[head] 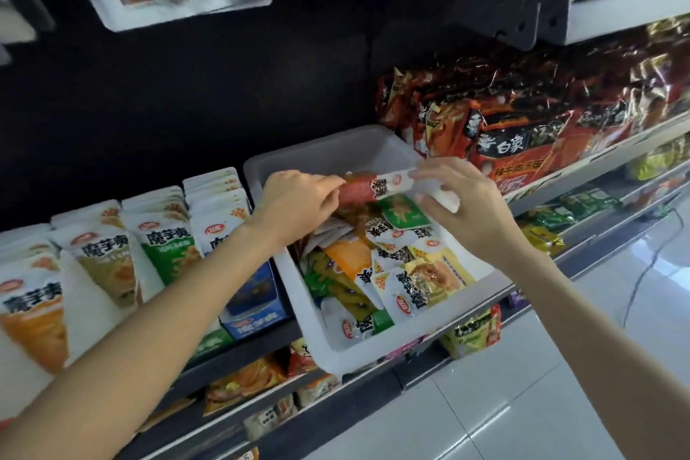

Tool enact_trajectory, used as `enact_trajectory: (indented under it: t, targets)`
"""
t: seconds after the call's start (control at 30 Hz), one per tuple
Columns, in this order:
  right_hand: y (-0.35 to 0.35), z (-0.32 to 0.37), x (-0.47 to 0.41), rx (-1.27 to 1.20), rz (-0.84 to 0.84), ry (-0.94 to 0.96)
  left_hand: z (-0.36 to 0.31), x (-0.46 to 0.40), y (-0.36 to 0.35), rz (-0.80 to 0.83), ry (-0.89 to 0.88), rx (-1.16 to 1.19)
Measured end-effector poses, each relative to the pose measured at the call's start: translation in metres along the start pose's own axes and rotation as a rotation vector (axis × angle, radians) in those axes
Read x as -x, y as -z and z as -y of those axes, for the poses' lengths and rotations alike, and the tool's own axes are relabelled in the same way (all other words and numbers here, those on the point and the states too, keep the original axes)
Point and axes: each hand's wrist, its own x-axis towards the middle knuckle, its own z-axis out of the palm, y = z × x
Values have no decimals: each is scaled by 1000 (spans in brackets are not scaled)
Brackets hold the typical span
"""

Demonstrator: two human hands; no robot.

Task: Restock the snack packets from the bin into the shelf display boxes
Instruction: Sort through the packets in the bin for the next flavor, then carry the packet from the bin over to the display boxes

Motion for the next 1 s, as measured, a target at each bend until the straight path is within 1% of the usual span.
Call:
enact_trajectory:
  t: [0.03, 0.07, 0.1, 0.13, 0.2, 0.23, 0.3, 0.37, 0.5, 0.6, 0.67, 0.7, 0.8, 0.87, 0.9, 1.0]
  targets:
    - [1, 7, -2, -30, -91, -27, 2, 5, 9, -57, 88, 15]
    - [2, 15, -4, -79, -148, -86, 2, 11, 18, -116, 164, 23]
    - [2, 24, -7, -162, -147, -173, 2, 18, 24, -177, 218, 17]
    - [2, 36, -11, -283, -83, -280, 1, 27, 29, -234, 243, -7]
    - [-3, 54, -22, -542, 90, -455, -3, 45, 35, -316, 231, -59]
    - [-7, 60, -27, -611, 130, -496, -7, 54, 37, -349, 213, -71]
    - [-16, 68, -34, -655, 153, -504, -14, 70, 43, -412, 177, -95]
    - [-24, 77, -38, -665, 154, -426, -19, 83, 51, -430, 148, -126]
    - [-35, 92, -45, -727, 108, -313, -18, 106, 62, -268, 145, -179]
    - [-44, 106, -50, -740, 118, -248, -13, 119, 64, -207, 185, -147]
    - [-48, 116, -51, -751, 154, -204, -12, 125, 70, -205, 284, -36]
    - [-51, 122, -52, -748, 182, -176, -11, 126, 75, -210, 365, 49]
    - [-56, 140, -58, -709, 279, -14, -6, 131, 97, -195, 679, 410]
    - [-61, 157, -61, -671, 317, 109, 1, 138, 107, -162, 830, 651]
    - [-65, 164, -63, -630, 319, 168, 4, 143, 112, -162, 878, 717]
    - [-79, 186, -69, -521, 347, 281, 15, 162, 123, -225, 968, 786]
